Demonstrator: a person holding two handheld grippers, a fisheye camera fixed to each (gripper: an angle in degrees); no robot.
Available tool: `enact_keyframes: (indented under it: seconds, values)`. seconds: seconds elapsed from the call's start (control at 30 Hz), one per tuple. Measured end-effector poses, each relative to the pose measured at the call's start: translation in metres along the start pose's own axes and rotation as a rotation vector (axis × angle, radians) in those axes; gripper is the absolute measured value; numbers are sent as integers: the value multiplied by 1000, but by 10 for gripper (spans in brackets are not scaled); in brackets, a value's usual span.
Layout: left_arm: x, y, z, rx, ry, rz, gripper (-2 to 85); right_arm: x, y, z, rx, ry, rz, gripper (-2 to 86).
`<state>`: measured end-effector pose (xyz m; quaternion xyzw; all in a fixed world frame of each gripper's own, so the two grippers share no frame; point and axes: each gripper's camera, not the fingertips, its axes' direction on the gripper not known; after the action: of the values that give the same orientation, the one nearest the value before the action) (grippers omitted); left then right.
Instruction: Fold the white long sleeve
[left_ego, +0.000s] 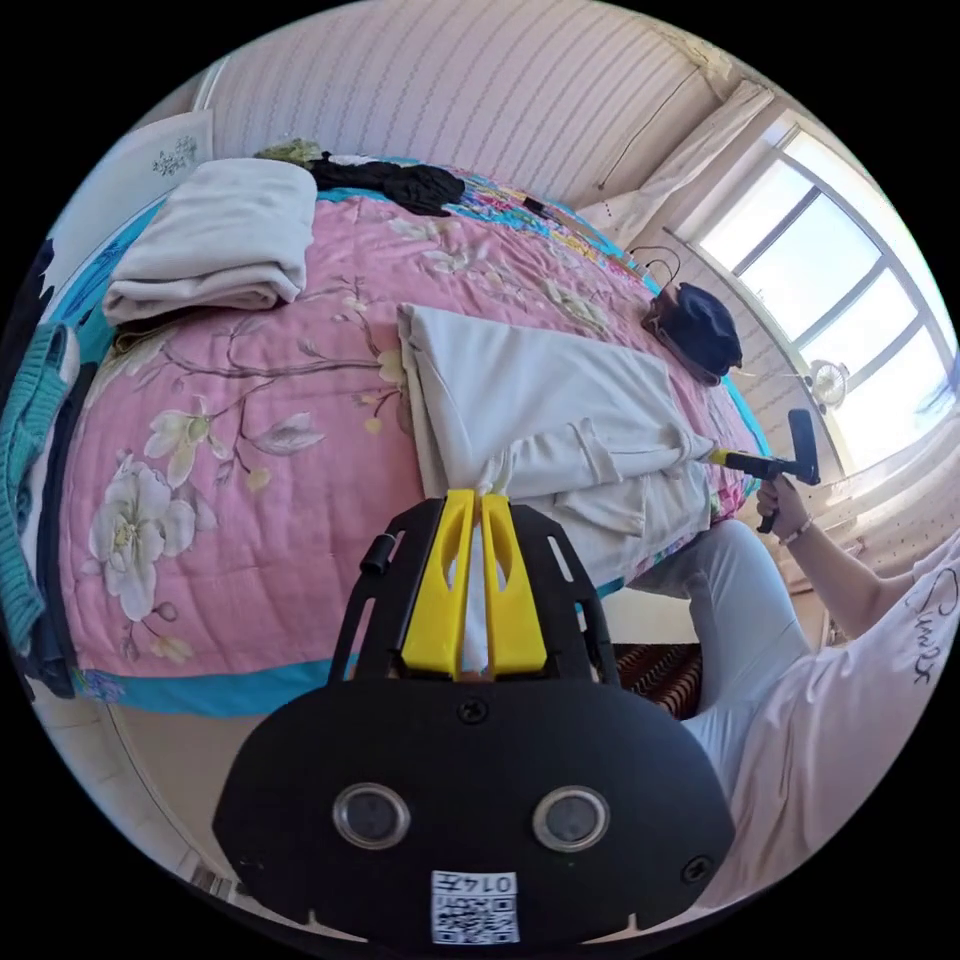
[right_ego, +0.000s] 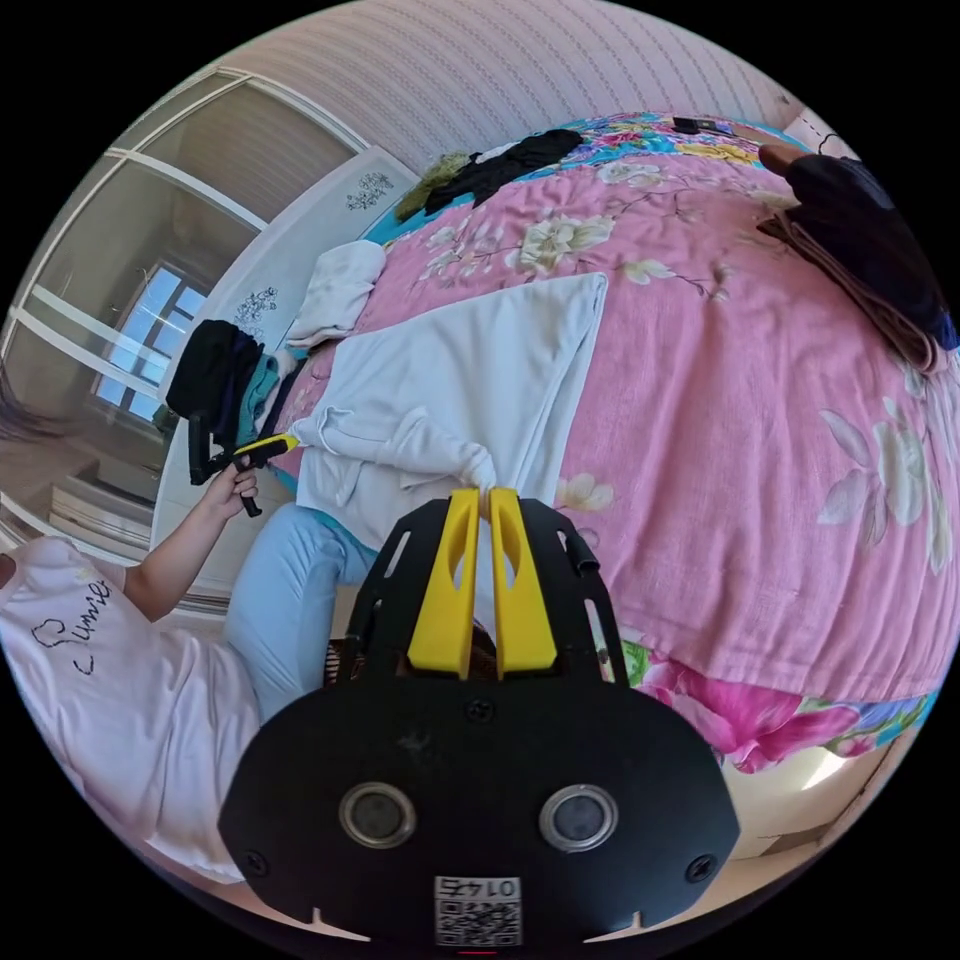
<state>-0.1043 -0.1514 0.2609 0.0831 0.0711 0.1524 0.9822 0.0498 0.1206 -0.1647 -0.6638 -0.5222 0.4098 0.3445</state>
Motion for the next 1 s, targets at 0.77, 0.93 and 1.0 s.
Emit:
enact_keyframes:
  seconds: [0.77, 0.93, 1.0]
  values:
    - [143, 7, 77, -203, 10, 329, 68, -125, -15, 87, -92, -37, -263, 99]
    - [164, 30, 94, -331, 18, 408, 29, -141, -7, 119, -277, -54, -325, 67]
    - [174, 49, 86, -353, 18, 413, 33, -148, 3, 121, -320, -80, -361, 63]
